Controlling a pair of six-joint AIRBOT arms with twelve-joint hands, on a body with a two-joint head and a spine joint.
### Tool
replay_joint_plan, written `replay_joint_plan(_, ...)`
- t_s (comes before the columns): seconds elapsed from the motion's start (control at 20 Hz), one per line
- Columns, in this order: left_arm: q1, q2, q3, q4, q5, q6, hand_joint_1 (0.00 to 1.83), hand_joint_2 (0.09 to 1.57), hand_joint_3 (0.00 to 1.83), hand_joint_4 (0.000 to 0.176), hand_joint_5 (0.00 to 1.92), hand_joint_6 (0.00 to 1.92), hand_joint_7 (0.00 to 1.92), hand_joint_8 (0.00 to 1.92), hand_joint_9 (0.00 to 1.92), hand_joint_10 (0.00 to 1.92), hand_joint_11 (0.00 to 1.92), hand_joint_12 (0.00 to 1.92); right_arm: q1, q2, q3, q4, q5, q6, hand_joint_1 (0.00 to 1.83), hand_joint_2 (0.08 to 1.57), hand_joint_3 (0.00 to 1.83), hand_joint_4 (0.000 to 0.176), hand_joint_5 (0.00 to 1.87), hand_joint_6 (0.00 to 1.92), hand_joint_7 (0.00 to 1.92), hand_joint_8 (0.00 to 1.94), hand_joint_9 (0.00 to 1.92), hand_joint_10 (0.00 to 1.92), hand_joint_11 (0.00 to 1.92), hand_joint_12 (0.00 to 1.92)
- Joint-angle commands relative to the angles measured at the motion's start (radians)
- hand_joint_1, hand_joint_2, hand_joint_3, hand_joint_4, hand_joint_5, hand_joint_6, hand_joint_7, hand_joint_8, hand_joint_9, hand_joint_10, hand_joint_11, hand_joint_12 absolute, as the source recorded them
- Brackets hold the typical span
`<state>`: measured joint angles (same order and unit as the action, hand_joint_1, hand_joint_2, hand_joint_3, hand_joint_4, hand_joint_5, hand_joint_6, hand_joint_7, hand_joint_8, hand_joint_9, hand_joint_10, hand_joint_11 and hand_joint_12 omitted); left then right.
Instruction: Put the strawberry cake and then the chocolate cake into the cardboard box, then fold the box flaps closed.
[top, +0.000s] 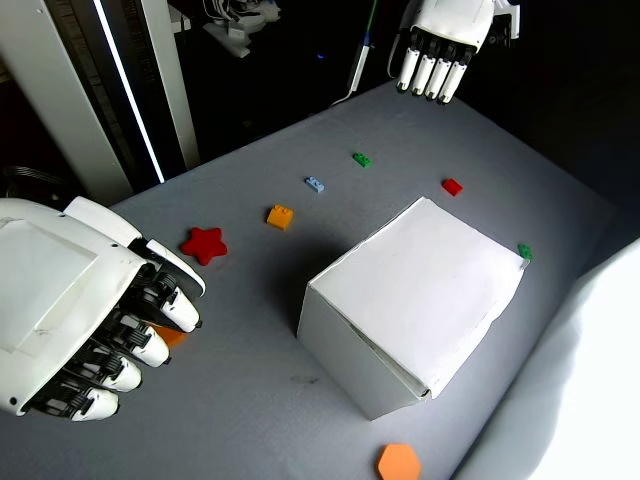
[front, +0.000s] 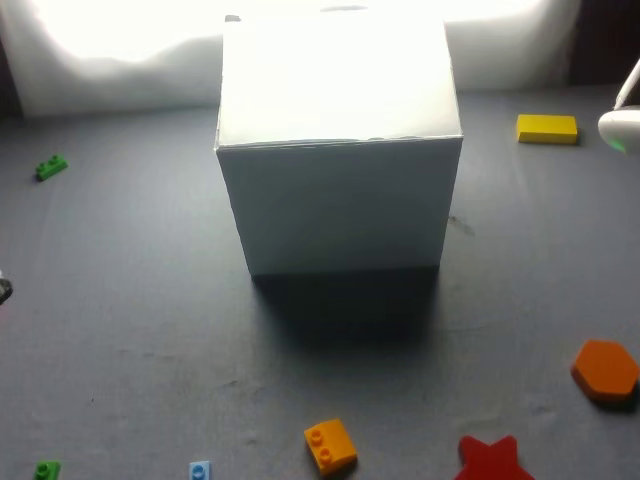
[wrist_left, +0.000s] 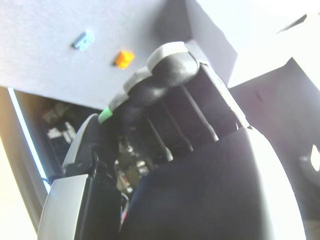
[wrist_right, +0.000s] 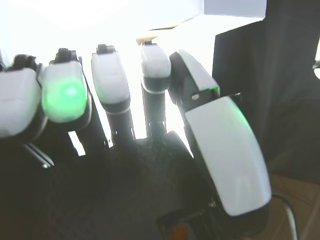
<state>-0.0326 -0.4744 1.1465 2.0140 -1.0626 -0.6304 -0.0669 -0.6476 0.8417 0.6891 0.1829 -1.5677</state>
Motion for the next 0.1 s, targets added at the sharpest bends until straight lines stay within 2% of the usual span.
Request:
replay_joint_plan(0.0, -0.011, 0.005, 0.007, -0.075, 0.015, 0.001, 0.43, 1.47, 0.0, 0.0, 0.87, 1.82, 1.02, 1.81, 0.95, 1.9, 0.87, 1.92, 0.004, 0.01, 0.002, -0.004, 0.104, 0.003, 0.65, 1.5, 0.0, 0.176, 1.19, 1.92, 1.34, 1.94, 1.41, 1.92, 1.37, 1.92)
replay_joint_plan(0.05, -0.013, 0.004, 0.008, -0.075, 0.015, 0.001, 0.4, 1.48, 0.01, 0.0, 0.88, 1.85, 1.02, 1.84, 0.95, 1.92, 0.88, 1.92, 0.002, 0.007, 0.002, -0.004, 0.106, 0.003, 0.64, 1.51, 0.01, 0.176, 1.19, 1.92, 1.33, 1.94, 1.39, 1.92, 1.32, 1.92)
